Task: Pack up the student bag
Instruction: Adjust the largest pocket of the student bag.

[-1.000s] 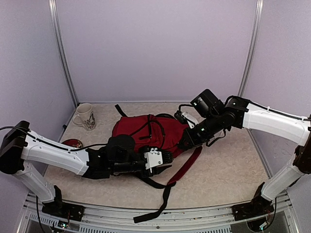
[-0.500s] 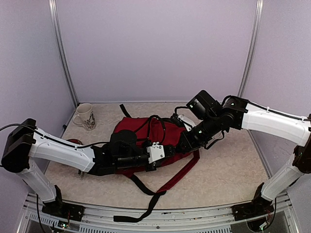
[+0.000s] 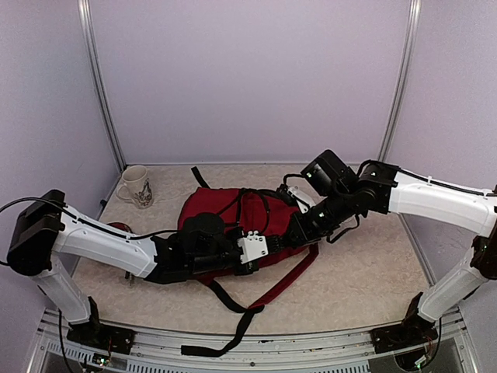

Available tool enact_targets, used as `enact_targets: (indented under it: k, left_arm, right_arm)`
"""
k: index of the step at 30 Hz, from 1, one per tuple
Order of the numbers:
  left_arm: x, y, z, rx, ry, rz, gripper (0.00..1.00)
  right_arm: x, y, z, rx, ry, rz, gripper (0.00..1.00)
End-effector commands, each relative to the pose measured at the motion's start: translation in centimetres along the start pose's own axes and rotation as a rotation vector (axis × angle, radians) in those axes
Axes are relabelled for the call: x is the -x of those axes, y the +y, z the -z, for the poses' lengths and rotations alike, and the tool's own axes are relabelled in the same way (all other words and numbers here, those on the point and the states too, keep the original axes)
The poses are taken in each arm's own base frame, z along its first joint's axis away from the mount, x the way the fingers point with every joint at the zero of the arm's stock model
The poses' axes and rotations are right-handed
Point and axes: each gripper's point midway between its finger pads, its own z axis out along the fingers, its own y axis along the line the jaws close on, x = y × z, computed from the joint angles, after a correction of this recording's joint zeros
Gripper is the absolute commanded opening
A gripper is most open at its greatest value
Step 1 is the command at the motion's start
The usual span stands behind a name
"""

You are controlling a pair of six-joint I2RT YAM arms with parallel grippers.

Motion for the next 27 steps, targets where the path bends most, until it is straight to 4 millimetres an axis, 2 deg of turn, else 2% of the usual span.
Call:
enact_targets:
  k: [1, 6, 9, 13, 16, 18, 19, 21, 23, 25, 26, 27]
  left_arm:
    - [-0.2, -0.4, 0.9, 0.008, 0.003, -0.004, 0.0]
    - [-1.6, -0.8, 1.1, 0.043, 0.05, -0.025, 0.0]
    - [-2.0, -1.3, 1.2, 0.028, 0.052, -0.024, 0.0]
    - [-0.8, -1.1, 1.7, 0.002, 0.003, 0.037, 0.01]
    - [1.0, -0.5, 3.6, -0.11, -0.07, 0.165, 0.37]
    - [1.9, -0.2, 5.6, -0.195, -0.121, 0.241, 0.56]
    - [1.8, 0.6, 6.6, -0.191, -0.13, 0.275, 0.63]
    - [1.1, 2.4, 8.1, -0.139, -0.115, 0.335, 0.7]
    - [-1.1, 5.5, 9.1, 0.007, -0.024, 0.428, 0.71]
    - [-4.4, 8.7, 10.4, 0.183, 0.094, 0.516, 0.69]
    - [-5.6, 9.7, 11.0, 0.242, 0.135, 0.55, 0.67]
    - [-5.9, 9.7, 11.3, 0.241, 0.152, 0.561, 0.65]
  right_arm:
    - [1.7, 0.9, 0.9, 0.083, -0.121, -0.04, 0.0]
    - [1.4, 4.1, -1.7, 0.312, -0.117, -0.096, 0.0]
    - [1.8, 4.9, -2.9, 0.227, -0.104, -0.058, 0.0]
    - [0.6, 4.6, -4.7, 0.187, -0.043, -0.049, 0.0]
    - [0.1, 3.2, -4.4, 0.132, -0.057, -0.071, 0.0]
    - [-0.1, 2.0, -3.8, 0.107, -0.078, -0.098, 0.0]
    - [-0.7, 1.2, -3.8, 0.095, -0.075, -0.115, 0.0]
    - [-1.1, -0.1, -3.8, 0.063, -0.079, -0.145, 0.0]
    - [-1.6, -1.4, -4.0, -0.001, -0.071, -0.165, 0.0]
    - [-2.0, -2.6, -4.2, -0.061, -0.062, -0.179, 0.0]
    - [-2.2, -2.9, -4.4, -0.079, -0.058, -0.183, 0.0]
    - [-2.4, -2.8, -4.5, -0.07, -0.053, -0.183, 0.0]
